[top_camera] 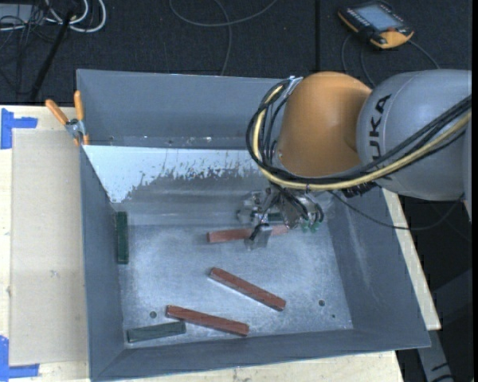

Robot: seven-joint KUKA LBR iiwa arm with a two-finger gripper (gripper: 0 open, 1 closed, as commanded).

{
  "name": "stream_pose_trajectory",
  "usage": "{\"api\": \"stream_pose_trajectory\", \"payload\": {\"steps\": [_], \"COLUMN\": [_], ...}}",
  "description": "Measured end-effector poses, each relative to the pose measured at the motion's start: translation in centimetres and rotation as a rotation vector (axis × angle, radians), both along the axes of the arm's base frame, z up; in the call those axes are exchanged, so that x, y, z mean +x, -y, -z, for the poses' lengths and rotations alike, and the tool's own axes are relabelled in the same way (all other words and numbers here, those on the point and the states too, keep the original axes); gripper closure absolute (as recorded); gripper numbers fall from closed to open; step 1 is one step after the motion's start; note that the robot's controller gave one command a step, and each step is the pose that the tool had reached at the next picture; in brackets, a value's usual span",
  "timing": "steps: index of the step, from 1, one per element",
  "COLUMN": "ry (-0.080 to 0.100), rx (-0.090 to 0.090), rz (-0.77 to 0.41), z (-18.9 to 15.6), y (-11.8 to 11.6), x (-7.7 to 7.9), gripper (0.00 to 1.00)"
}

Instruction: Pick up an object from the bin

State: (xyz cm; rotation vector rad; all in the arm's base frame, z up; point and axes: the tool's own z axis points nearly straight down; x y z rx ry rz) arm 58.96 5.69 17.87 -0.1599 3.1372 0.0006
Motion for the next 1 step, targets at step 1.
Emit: {"api": "stream_pose_trajectory", "payload": {"steps": [1], "ry": [0.000], "rx": [0.000], "rz": [0.000], "z": [0.00], "y": [0.00], "x": [0.00], "gripper": [1.00]}}
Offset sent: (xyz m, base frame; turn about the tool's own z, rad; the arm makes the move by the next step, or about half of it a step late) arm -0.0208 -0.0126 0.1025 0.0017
